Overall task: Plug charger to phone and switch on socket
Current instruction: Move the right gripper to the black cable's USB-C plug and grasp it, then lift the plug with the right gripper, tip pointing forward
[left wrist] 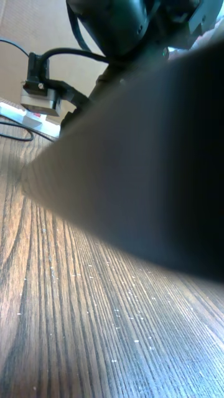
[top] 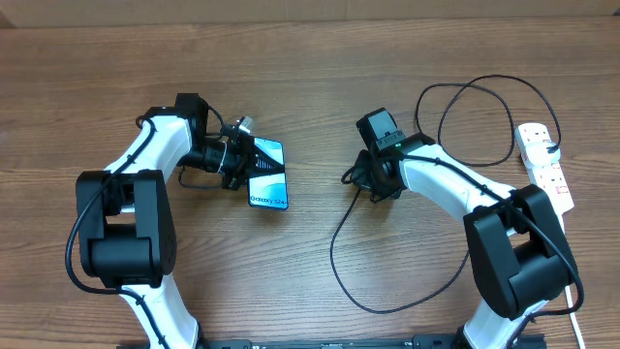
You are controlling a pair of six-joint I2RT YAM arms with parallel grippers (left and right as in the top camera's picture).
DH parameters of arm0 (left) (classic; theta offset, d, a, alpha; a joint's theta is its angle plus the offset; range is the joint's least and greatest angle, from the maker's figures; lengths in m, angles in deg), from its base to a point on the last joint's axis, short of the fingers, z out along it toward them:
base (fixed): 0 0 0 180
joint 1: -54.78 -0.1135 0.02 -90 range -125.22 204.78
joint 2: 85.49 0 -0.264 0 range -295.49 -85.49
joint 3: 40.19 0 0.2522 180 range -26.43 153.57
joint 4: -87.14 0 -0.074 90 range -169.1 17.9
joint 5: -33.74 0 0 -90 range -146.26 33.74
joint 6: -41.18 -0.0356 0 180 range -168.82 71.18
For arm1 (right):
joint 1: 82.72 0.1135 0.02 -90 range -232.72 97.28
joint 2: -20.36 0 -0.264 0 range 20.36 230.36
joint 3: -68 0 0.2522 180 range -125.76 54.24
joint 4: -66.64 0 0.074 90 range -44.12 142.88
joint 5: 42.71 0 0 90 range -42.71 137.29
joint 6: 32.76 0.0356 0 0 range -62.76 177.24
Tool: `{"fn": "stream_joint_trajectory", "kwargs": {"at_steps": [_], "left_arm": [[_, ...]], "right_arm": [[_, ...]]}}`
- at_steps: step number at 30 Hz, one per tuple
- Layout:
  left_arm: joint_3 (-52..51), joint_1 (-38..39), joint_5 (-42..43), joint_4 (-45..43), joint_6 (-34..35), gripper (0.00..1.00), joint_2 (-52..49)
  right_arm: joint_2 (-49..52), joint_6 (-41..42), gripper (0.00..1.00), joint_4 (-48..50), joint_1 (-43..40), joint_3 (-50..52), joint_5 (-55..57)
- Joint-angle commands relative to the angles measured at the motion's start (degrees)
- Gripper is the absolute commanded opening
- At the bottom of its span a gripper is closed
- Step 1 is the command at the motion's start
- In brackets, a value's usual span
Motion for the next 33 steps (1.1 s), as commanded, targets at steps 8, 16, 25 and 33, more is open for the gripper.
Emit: {"fn": "stream_joint_trajectory", "kwargs": {"at_steps": [8, 16, 25, 33], "left_arm": [[0.1, -0.1, 1.6, 0.0, 0.6, 0.04, 0.7], [0.1, -0.1, 1.8, 0.2, 0.8, 0.04, 0.7], [0.1, -0.1, 1.8, -0.1, 0.8, 0.04, 0.7], [0.1, -0.1, 1.8, -0.3, 0.8, 0.04, 0.7]], "right_arm": [[0.9, 2.0, 0.04, 1.5, 0.8, 1.2, 2.6], [1.1, -8.9, 0.04, -7.1, -1.0, -4.7, 5.4], [1.3, -16.7, 0.04, -21.9, -5.5, -10.8, 13.2], [1.8, -16.1, 0.04, -13.6, -4.5, -3.1, 12.9]]}}
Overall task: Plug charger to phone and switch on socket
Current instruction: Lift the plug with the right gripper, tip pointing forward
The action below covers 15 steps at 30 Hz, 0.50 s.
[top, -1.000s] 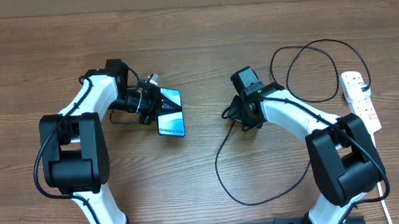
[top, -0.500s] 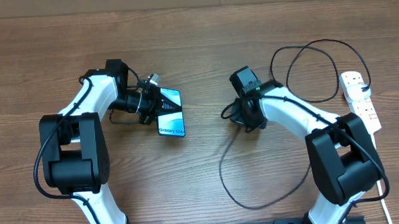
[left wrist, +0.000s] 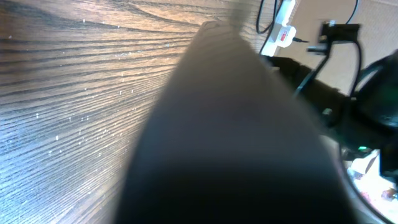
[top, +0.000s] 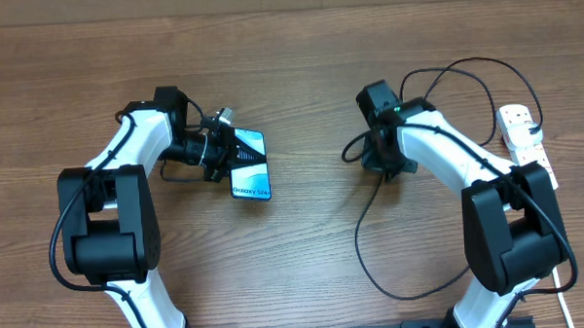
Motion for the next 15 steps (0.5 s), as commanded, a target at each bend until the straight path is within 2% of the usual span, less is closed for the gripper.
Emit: {"fn": "stream_joint_trajectory", "kwargs": {"at_steps": [1, 5, 10, 11, 15], "left_arm": [[0.1, -0.1, 1.8, 0.0, 0.8, 0.04, 0.7], [0.1, -0.1, 1.8, 0.0, 0.8, 0.04, 0.7], [0.1, -0.1, 1.8, -0.5, 0.8, 0.04, 0.7], [0.1, -0.1, 1.8, -0.5, 0.8, 0.04, 0.7], [0.1, -0.1, 1.8, -0.5, 0.8, 0.04, 0.7]], "right_arm": [[1.2, -0.6, 0.04, 1.5, 0.8, 3.2, 0.5], [1.7, -0.6, 0.06, 3.1, 0.9, 6.0, -1.4], [1.7, 0.5, 0.16, 4.9, 0.9, 8.0, -2.0], [1.7, 0.5, 0.22, 4.9, 0.9, 8.0, -2.0], [1.7, 1.3, 0.25, 4.7, 0.9, 8.0, -2.0]]}}
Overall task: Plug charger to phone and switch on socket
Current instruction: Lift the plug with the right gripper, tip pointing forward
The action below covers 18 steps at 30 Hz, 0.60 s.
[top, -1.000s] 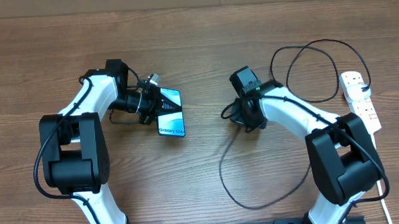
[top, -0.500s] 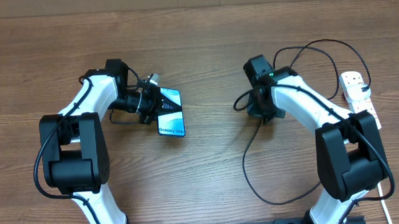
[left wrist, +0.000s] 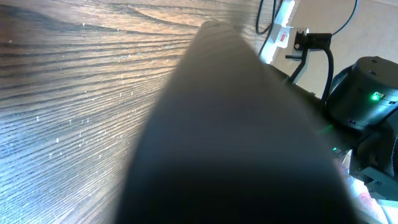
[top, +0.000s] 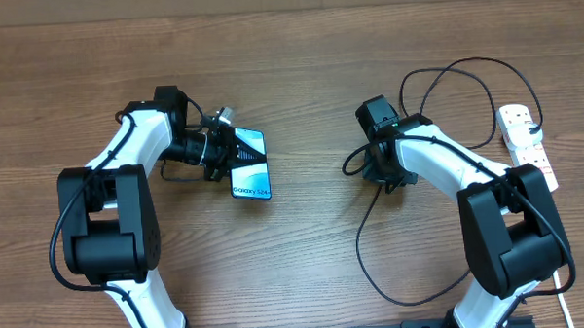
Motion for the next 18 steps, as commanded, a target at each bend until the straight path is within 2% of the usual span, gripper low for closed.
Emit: {"fn": "stream_joint_trajectory", "kwargs": {"at_steps": [1, 4, 13, 18], "left_arm": [[0.1, -0.1, 1.7, 0.0, 0.8, 0.04, 0.7], [0.1, -0.1, 1.7, -0.1, 0.8, 0.04, 0.7], [0.1, -0.1, 1.8, -0.3, 0.8, 0.04, 0.7], [0.1, -0.1, 1.8, -0.5, 0.8, 0.04, 0.7]], "right_arm": [[2.3, 1.6, 0.25, -0.1, 0.3, 2.5, -2.3], [2.3, 1.9, 0.24, -0.3, 0.3, 2.5, -2.3], [2.3, 1.9, 0.04, -1.6, 0.3, 2.6, -3.6], [2.3, 1.8, 0.04, -1.6, 0.3, 2.6, -3.8]]}}
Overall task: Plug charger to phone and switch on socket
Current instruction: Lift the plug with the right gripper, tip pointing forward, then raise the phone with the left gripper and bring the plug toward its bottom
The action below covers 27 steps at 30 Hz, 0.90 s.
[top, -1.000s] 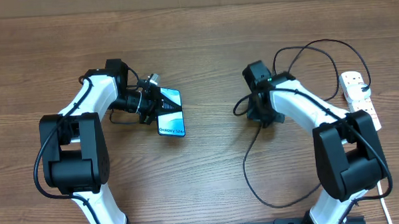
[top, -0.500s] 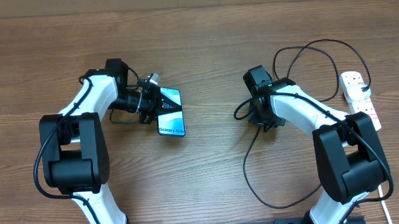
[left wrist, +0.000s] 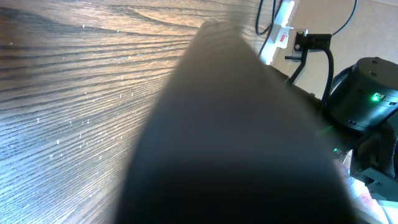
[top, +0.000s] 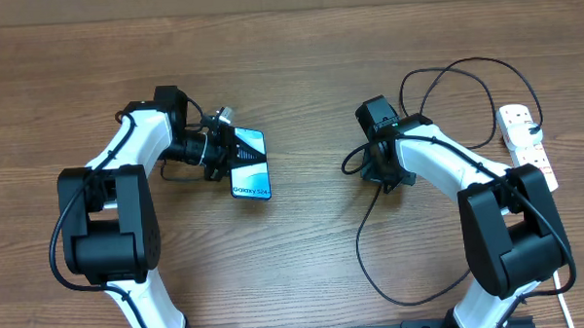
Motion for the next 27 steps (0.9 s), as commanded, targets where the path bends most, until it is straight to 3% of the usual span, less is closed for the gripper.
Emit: {"fn": "stream_joint_trajectory", "kwargs": {"at_steps": [1, 10, 14, 18, 23, 27], "left_arm": [[0.1, -0.1, 1.8, -0.5, 0.8, 0.04, 0.7], [0.1, -0.1, 1.9, -3.2, 0.2, 0.04, 0.7], [0.1, -0.6, 8.4, -4.1, 0.1, 0.04, 0.7], [0.1, -1.3, 17.7, -9.9, 0.1, 0.04, 0.7], [0.1, -1.4, 29.3, -17.2, -0.7, 0.04, 0.7], [0.6, -1.5, 29.7, -18.6, 0.9, 0.04, 0.8]], "right_arm": [[2.4, 0.1, 0.08, -1.1, 0.3, 2.6, -2.3], [2.3, 0.1, 0.04, 0.0, 0.1, 2.6, -2.3], [1.0, -3.3, 0.04, 0.1, -1.2, 2.2, -6.9], [-3.7, -9.7, 0.04, 0.9, -3.8, 1.8, -20.3], [-12.4, -20.5, 0.04, 1.4, -7.6, 1.8, -45.2], [-17.6, -27.7, 0.04, -0.3, -9.3, 1.8, -60.8]]}}
